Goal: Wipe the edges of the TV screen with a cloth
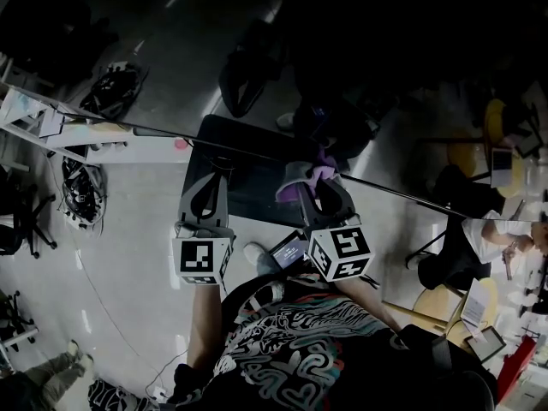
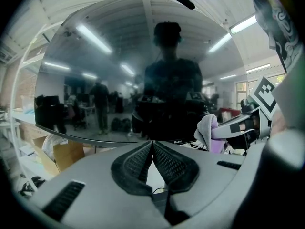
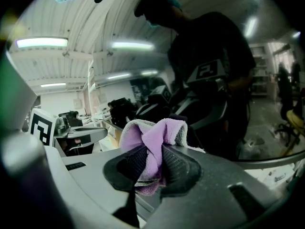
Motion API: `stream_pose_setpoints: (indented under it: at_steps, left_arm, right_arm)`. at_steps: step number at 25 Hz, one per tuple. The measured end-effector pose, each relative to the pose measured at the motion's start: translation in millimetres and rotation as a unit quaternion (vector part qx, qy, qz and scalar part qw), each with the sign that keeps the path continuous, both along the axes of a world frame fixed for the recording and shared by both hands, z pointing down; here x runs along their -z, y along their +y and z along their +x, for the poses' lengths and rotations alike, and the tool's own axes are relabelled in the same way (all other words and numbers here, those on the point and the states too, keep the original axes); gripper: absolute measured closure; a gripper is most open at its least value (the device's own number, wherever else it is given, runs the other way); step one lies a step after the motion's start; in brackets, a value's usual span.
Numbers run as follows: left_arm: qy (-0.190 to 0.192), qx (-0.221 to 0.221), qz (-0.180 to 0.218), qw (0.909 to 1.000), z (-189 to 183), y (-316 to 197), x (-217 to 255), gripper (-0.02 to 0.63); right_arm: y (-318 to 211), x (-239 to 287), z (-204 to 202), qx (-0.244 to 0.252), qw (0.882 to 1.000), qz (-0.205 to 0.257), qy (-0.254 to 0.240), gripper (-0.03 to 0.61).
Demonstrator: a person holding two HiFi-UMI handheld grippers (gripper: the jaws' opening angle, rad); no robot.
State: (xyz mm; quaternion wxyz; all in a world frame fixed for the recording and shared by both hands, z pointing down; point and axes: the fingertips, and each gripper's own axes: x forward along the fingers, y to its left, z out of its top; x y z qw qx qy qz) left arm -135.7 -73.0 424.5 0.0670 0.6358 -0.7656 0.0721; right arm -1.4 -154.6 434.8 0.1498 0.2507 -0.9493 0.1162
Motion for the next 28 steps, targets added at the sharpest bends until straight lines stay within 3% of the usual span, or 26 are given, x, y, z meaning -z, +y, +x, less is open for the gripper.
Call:
stream_pose_setpoints:
  at_steps: [6, 28]
  left_arm:
    - [0.008, 0.010, 0.013, 0.9998, -42, 17, 4, 0.595]
    - [0.001, 0.044, 0.010, 0.9990, -82, 43, -1, 0.595]
  right_arm:
    - [14, 2, -42, 0.003, 1.000, 0.001, 0.006, 0.469]
    - [25, -7, -86, 0.014, 1.000, -0.011, 0.003, 0.469]
